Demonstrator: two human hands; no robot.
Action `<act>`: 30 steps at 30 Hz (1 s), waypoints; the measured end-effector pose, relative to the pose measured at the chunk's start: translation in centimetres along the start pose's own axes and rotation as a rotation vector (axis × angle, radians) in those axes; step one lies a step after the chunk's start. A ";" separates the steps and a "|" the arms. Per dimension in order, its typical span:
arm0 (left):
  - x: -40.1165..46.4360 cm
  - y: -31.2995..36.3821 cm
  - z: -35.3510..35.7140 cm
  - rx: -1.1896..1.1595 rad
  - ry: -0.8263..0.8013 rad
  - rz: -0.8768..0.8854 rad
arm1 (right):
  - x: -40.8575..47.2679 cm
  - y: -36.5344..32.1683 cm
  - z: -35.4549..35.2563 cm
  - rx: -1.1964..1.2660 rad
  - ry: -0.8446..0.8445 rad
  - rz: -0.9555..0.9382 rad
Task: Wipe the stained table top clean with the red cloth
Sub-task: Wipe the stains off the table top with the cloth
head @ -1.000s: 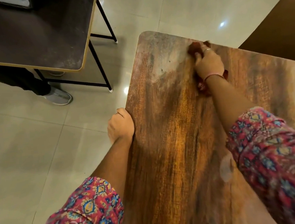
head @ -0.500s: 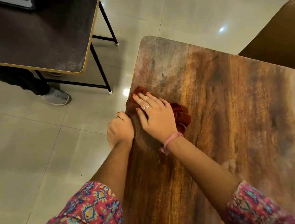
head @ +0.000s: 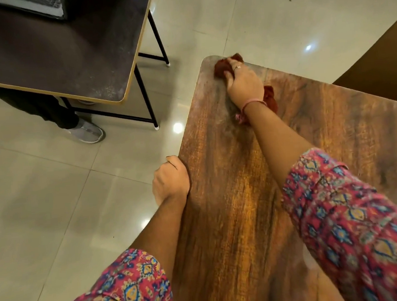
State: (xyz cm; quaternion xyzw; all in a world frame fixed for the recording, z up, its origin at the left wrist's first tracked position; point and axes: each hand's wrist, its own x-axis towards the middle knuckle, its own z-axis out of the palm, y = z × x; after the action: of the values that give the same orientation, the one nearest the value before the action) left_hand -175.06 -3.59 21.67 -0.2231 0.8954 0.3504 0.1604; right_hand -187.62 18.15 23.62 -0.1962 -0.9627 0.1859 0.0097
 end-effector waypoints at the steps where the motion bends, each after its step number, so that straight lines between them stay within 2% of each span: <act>1: 0.0 -0.1 0.1 0.004 -0.001 0.000 | 1.0 -0.4 0.1 0.013 0.005 0.038; 3: 0.1 -0.2 0.1 0.010 0.003 -0.002 | 2.2 -1.8 0.5 0.035 0.018 0.109; 5: 0.0 -0.2 0.1 0.016 0.006 0.000 | 1.7 -3.4 1.1 0.022 0.007 0.097; 11: -0.1 -0.1 -0.1 -0.005 0.008 0.000 | -9.3 -5.2 2.4 0.033 -0.114 -0.366; 15: 0.0 -0.1 0.0 -0.012 -0.001 0.013 | -16.3 -3.4 2.6 -0.007 -0.150 -0.449; 19: 0.2 -0.1 0.0 -0.030 -0.010 0.000 | -15.2 -2.4 2.3 -0.110 -0.184 -0.511; 22: 0.0 -0.1 -0.2 -0.037 -0.012 0.002 | -10.2 -2.5 1.8 -0.088 -0.169 -0.433; 25: 0.0 -0.2 -0.4 -0.037 -0.012 -0.012 | -2.8 -2.4 0.8 -0.003 -0.098 -0.230; 28: 0.1 -0.3 -0.2 -0.032 -0.019 -0.012 | 3.8 -2.7 -0.2 0.050 -0.122 -0.013; 30: 0.1 -0.4 -0.2 -0.025 -0.025 0.003 | 5.3 -3.0 0.0 0.051 -0.124 0.058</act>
State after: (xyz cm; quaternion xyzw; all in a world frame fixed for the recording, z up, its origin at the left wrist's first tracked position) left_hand -174.98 -4.00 21.53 -0.2193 0.8892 0.3646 0.1681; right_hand -193.62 17.59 24.42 -0.2117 -0.9504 0.2222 -0.0504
